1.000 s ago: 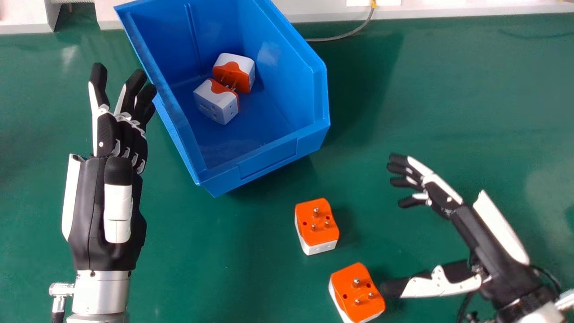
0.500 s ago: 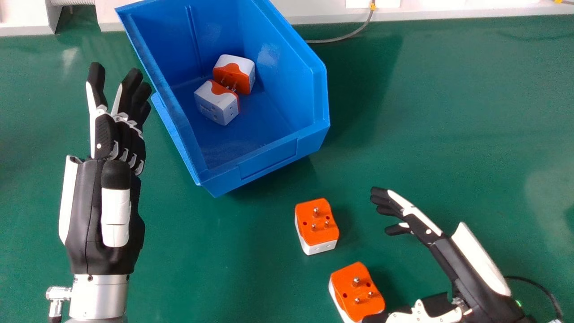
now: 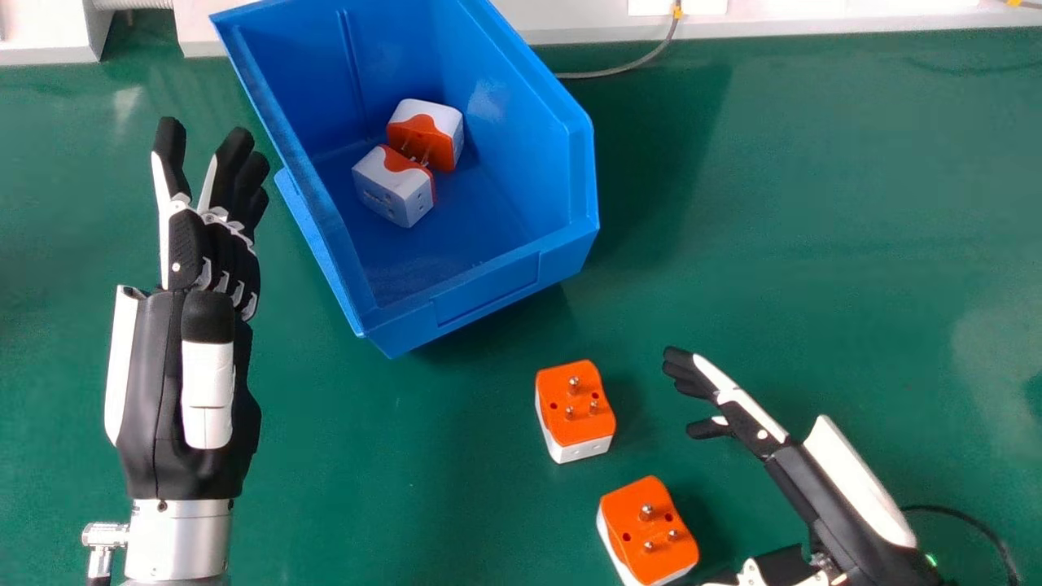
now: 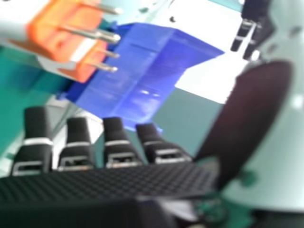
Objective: Pick all objects and put in blue box
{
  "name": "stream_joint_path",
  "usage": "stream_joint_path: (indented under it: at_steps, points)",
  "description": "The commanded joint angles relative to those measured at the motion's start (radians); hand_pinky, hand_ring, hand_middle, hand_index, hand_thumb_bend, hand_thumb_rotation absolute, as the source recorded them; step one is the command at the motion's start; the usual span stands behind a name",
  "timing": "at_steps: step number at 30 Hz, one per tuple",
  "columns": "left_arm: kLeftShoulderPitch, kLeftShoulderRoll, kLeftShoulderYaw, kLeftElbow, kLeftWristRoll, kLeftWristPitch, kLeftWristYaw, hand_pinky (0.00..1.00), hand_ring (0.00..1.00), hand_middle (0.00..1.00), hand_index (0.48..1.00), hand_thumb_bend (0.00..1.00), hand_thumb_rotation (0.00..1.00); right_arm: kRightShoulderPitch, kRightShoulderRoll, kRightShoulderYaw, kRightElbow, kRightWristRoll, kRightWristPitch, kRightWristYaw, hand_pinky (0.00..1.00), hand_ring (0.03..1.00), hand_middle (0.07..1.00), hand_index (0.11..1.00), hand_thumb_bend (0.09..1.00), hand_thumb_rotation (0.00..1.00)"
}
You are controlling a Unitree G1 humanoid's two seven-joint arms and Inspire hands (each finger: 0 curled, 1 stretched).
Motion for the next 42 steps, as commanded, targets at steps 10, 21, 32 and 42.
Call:
stream_joint_path:
  at_steps: [10, 21, 32, 42]
  points:
    - [-0.003, 0.003, -0.003, -0.025, 0.009, -0.008, 0.003, 0.99, 0.97, 0.97, 0.97, 0.86, 0.95, -0.024, 0.031, 0.027, 0.026, -0.18, -0.001, -0.181, 0.86, 0.939, 0.942, 0.963, 1.0, 0.46]
    - [0.001, 0.0, -0.007, -0.039, 0.019, -0.007, 0.017, 0.99, 0.97, 0.97, 0.968, 0.86, 0.96, -0.095, 0.032, 0.118, 0.147, -0.391, 0.05, -0.461, 0.79, 0.902, 0.909, 0.952, 1.0, 0.37]
    - [0.004, 0.001, -0.009, -0.046, 0.013, -0.005, 0.018, 0.99, 0.96, 0.97, 0.964, 0.86, 0.96, -0.109, 0.012, 0.187, 0.141, -0.447, 0.105, -0.562, 0.76, 0.895, 0.919, 0.961, 1.0, 0.39]
    - [0.006, 0.0, -0.009, -0.046, 0.015, -0.006, 0.019, 0.99, 0.96, 0.97, 0.964, 0.85, 0.96, -0.108, -0.013, 0.244, 0.09, -0.476, 0.23, -0.565, 0.67, 0.863, 0.903, 0.949, 1.0, 0.36]
